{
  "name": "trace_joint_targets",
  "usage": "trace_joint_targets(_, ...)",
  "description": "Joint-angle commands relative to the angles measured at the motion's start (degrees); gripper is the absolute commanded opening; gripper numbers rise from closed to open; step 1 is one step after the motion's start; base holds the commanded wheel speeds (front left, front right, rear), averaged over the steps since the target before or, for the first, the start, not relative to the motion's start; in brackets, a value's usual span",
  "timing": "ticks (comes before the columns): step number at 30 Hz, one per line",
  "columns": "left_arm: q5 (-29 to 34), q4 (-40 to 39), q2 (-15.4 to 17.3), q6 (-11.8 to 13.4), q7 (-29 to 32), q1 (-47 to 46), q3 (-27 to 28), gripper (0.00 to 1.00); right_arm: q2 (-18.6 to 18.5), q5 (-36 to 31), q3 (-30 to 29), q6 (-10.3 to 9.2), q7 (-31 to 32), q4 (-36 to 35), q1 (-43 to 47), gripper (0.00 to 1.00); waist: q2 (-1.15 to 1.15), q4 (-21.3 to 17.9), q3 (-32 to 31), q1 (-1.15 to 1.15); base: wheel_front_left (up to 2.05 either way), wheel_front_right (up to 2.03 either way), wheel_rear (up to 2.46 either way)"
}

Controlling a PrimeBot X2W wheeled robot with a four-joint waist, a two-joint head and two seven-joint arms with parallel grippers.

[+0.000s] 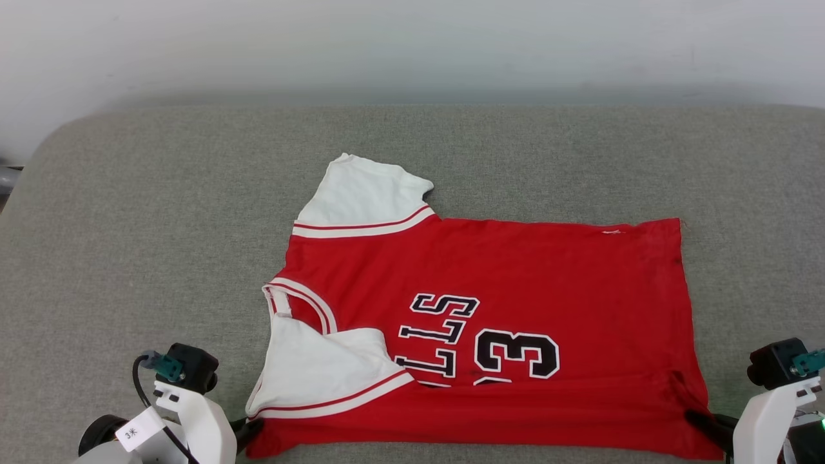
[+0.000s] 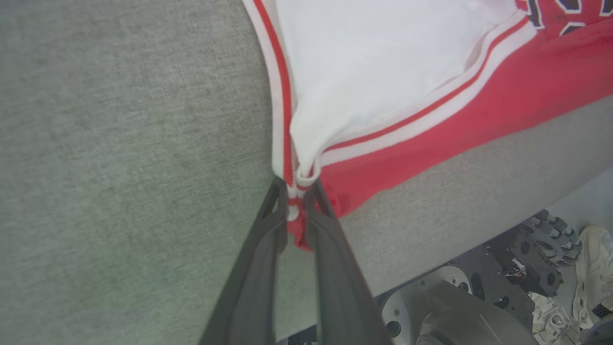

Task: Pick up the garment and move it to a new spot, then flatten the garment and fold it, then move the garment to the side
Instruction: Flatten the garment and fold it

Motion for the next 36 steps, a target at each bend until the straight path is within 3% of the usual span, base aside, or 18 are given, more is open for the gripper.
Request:
trace_joint_targets(1, 0.55, 1.49, -0.34, -0.22, -0.26, -0.85, -0.19, 0.00, 0.87, -0.28, -0.33, -0.09, -0.26, 1.40, -1.14, 0.00, 0.00, -0.02, 0.61, 0.00, 0.00, 0.00, 0.00)
trace_joint_targets(4, 0.40, 3.74, -1.56, -0.90, -0.62, -1.12, -0.36, 0.00, 2.06, -0.84, -0.05, -0.10, -1.43, 3.88, -1.71, 0.00, 0.00, 0.07, 0.83, 0.00, 0.00, 0.00, 0.00)
trace_joint_targets(5, 0.47, 4.42, -1.82, -1.09, -0.85, -1.16, -0.41, 0.00, 2.47, -0.74, -0.04, -0.10, -2.02, 4.48, -1.90, 0.17, 0.00, 0.09, 0.75, 0.00, 0.00, 0.00, 0.00)
trace_joint_targets(6, 0.34, 4.90, -2.01, -1.30, -1.07, -1.16, -0.33, 0.41, 2.80, -0.43, -0.19, -0.10, -2.75, 4.81, -1.92, 0.47, 0.00, 0.13, 0.57, 0.00, 0.00, 0.00, 0.00)
trace_joint_targets(7, 0.61, 5.14, -1.89, -1.20, -1.73, -1.25, -0.06, 1.00, 3.06, -0.33, -0.54, -0.10, -3.66, 4.91, -1.94, 0.73, 0.00, 0.15, 0.29, 0.00, 0.00, 0.00, 0.00)
trace_joint_targets(8, 0.85, 5.32, -1.73, -1.17, -2.23, -1.27, 0.12, 1.00, 3.15, -0.58, -0.84, -0.10, -4.66, 4.98, -1.95, 1.00, 0.00, 0.13, -0.02, 0.00, 0.00, 0.00, 0.00)
trace_joint_targets(13, 2.20, 3.57, -0.39, -0.90, -4.95, -1.94, 1.06, 1.00, 3.43, -2.32, -2.70, -0.07, -10.34, 3.55, -0.81, 1.00, 0.00, 0.00, -1.81, 0.00, 0.00, 0.00, 0.00)
trace_joint_targets(14, 3.53, 1.87, 0.51, -0.12, -7.49, -3.16, 2.62, 1.00, 4.22, -4.51, -5.43, -0.07, -14.81, 2.07, -0.17, 1.00, 0.00, -0.30, -2.55, 0.00, 0.00, 0.00, 0.00)
trace_joint_targets(18, 6.25, 0.25, 0.75, 1.36, -10.91, -6.30, 4.59, 1.00, 6.82, -9.27, -10.18, -0.07, -20.62, -0.36, -0.08, 1.00, 0.00, -0.95, -2.77, 0.00, 0.00, 0.00, 0.00)
trace_joint_targets(24, 9.85, 0.35, -0.54, 2.33, -13.08, -12.72, 6.25, 1.00, 11.69, -16.42, -15.46, -0.07, -25.15, -5.05, 0.18, 1.00, 0.00, -2.24, -1.45, 0.00, 0.00, 0.00, 0.00)
trace_joint_targets(36, 11.65, 9.75, -4.06, -3.18, -6.23, -32.76, 7.57, 1.00, 22.23, -27.43, -20.92, -0.07, -25.92, -20.02, 0.86, 1.00, 0.00, -7.11, 7.30, 0.00, 0.00, 0.00, 0.00)
